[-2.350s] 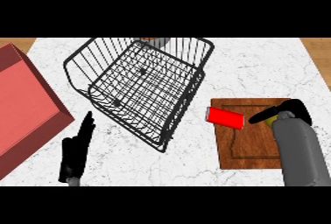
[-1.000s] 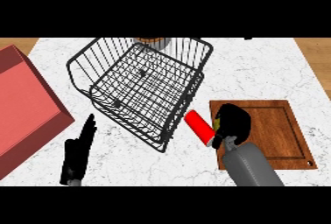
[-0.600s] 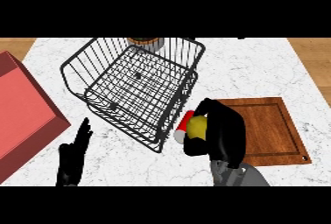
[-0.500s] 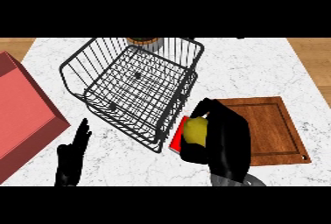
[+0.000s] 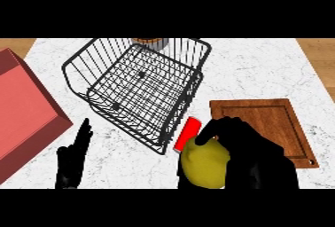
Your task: Pick the lemon from the cutting board and place it in the tiered basket
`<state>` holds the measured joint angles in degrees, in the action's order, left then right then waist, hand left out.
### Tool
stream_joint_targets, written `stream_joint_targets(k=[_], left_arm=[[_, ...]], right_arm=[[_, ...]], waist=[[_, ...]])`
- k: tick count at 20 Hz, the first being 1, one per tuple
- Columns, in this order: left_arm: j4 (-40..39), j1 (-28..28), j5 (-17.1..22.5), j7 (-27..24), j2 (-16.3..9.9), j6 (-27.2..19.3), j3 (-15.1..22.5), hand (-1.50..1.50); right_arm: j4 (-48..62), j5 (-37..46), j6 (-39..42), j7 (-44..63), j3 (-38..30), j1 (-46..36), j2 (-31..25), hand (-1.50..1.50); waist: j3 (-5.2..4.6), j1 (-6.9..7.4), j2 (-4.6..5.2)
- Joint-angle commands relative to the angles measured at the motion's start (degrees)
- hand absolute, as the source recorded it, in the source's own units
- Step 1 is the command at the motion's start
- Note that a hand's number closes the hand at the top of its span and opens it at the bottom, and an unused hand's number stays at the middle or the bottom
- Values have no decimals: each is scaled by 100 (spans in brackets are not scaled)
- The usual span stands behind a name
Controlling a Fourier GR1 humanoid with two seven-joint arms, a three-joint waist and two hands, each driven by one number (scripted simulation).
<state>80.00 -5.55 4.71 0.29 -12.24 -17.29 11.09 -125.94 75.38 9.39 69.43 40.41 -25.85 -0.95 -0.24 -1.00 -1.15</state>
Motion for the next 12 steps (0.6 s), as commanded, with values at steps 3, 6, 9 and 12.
stream_joint_targets(k=[3, 6, 9, 12], left_arm=[[-144, 62, -12, -54, 16, 58, -17, 0], [-38, 147, -107, 129, 16, 13, 60, 0], [-164, 90, -62, -62, 57, 95, 52, 0], [-52, 234, -125, 108, 199, -17, 139, 0]], right_arm=[[-68, -73, 984, 1570, -236, -822, 90, 150], [365, -320, 865, 1540, -596, -1129, 90, 150], [693, -628, 862, 1495, -1176, -1570, 90, 150], [1398, -925, 700, 1254, -1571, -1957, 90, 150]], waist=[[-6, 96, 46], [3, 154, 74], [-3, 202, 88], [9, 224, 110]])
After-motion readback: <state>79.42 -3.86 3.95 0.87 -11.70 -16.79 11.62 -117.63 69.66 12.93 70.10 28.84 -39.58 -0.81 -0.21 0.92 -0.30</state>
